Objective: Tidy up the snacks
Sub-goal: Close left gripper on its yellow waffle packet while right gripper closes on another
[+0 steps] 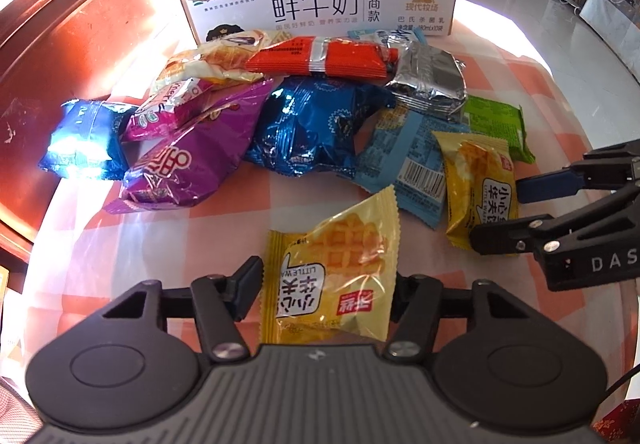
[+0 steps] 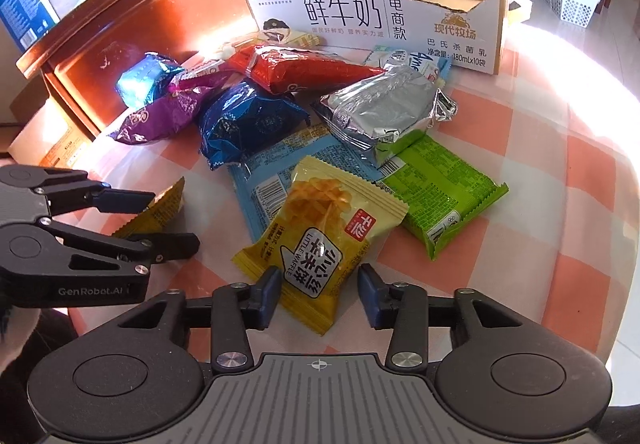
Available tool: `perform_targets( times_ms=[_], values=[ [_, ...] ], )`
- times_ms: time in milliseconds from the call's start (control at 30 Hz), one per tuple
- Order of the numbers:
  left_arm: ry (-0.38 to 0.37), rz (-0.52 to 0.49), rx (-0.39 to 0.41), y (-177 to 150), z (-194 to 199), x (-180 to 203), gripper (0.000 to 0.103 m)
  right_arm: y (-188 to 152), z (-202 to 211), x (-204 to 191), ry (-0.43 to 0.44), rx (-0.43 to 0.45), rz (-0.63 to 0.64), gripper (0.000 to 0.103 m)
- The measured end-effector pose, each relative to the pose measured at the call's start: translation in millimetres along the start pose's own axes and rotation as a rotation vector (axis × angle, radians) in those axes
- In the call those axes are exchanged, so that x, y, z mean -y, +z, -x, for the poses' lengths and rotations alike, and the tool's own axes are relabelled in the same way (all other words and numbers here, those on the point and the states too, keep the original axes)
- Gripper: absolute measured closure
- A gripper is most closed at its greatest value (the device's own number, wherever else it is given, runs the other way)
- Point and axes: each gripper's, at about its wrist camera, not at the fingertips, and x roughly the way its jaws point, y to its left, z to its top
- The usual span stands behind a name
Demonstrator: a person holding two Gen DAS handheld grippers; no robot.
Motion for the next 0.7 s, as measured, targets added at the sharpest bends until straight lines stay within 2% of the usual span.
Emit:
perform_targets(
  times_ms=[33,100,200,300,367,400,467,533,700],
  values=[
    [0.015,-0.002,0.002,0.8,-1.2,0.6,0.035,0.5,-0.9,3.0,-0.001,0.001,-0.034,0.022],
    [0.05,-0.02,0.017,1.1,-2.8,2.9,0.027,2.7,-1.1,5.1,0.004,0.011,-0.072,0.022],
    [0.075,-0.045,0.046,1.6,-4.6,5.4,0.023,5.7,-2.1,8.0,0.008,0.024,-0.131,0.022],
    [0.077,-0.058,0.055,2.0,-5.0,6.7,0.024,7.3,-4.0,4.1,-0.016,0.033,-0.137,0.022],
    [0.055,-0.042,0.052,2.5,-4.8,4.8,0.031,8.4,-6.1,-0.3,-0.036,0.04,-0.128,0.022],
    [0.036,-0.025,0.049,2.8,-4.6,3.0,0.038,8.6,-6.9,-2.1,-0.045,0.045,-0.121,0.023],
    [0.027,-0.014,0.049,2.5,-3.5,1.6,0.044,8.0,-8.3,-6.9,-0.087,0.065,-0.089,0.03],
    [0.024,-0.007,0.049,1.8,-2.8,1.3,0.05,7.8,-7.9,-7.4,-0.099,0.078,-0.074,0.055],
    [0.018,0.008,0.054,2.4,1.9,0.8,0.056,7.6,-5.1,-3.0,-0.071,0.072,-0.086,0.057]
  ],
)
